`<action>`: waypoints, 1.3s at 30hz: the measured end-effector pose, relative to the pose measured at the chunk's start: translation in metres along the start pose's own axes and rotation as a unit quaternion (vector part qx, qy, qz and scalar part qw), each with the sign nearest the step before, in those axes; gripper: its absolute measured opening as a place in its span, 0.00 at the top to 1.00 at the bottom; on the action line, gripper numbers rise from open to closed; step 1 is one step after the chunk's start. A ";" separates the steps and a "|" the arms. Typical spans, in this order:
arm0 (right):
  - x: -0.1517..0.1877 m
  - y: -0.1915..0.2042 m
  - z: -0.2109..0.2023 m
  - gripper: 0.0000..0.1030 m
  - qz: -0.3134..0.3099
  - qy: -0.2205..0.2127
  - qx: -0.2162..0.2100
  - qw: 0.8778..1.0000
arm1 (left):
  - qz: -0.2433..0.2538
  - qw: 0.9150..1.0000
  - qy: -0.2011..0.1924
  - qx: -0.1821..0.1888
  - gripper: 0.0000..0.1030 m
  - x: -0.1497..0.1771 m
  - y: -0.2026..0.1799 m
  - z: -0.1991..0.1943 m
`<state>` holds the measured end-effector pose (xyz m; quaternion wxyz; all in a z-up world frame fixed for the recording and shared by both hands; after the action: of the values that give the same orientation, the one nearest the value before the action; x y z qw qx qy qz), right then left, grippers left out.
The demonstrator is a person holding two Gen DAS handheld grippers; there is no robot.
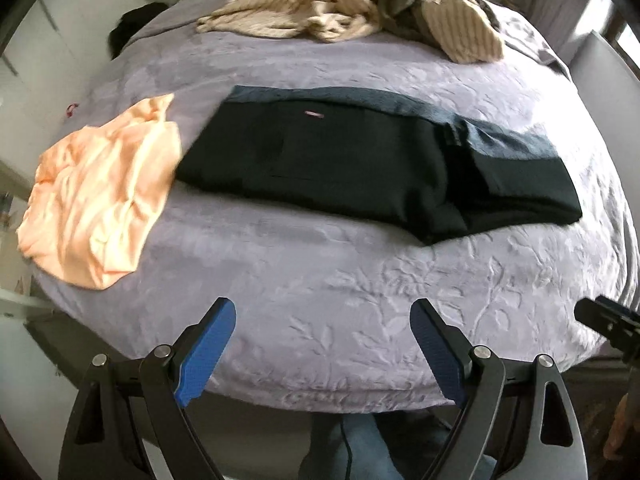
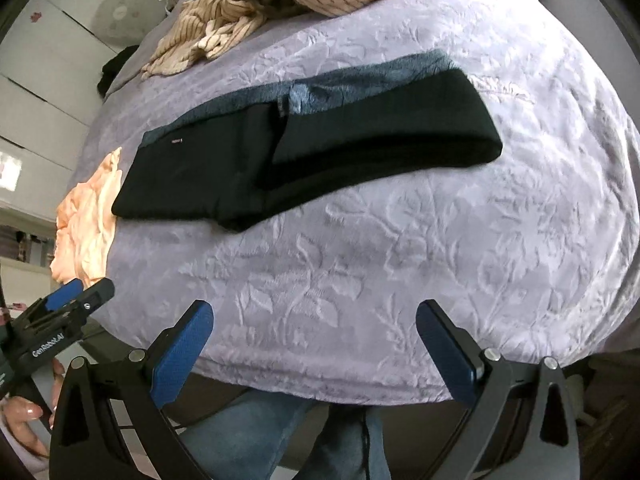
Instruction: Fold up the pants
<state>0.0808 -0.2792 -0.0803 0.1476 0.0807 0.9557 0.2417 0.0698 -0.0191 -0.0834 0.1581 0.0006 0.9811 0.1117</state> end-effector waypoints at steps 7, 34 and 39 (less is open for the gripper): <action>-0.012 0.020 0.017 0.01 -0.012 0.002 -0.006 1.000 | -0.027 1.000 -0.006 -0.007 0.13 -0.011 0.033 0.005; -0.126 0.017 0.155 0.76 -0.062 0.051 0.161 0.984 | -0.006 0.999 0.043 0.020 0.13 -0.075 0.109 0.097; -0.119 0.035 0.141 0.73 -0.066 0.046 0.123 0.989 | -0.002 0.998 0.049 0.041 0.13 -0.083 0.102 0.106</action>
<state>0.2416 -0.2141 -0.1528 0.1078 0.0237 0.9872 0.1155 0.1779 0.1003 -0.1334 0.1094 -0.0008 0.9915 0.0707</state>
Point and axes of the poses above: each gripper's, at about its wrist camera, not at the fingertips, and z roughly the way its jaws point, y to its left, x to its underside, the point moved 8 cm from there along z, roughly the way its jaws point, and after that the axes turned 12 degrees about -x, right-handed, at the moved point
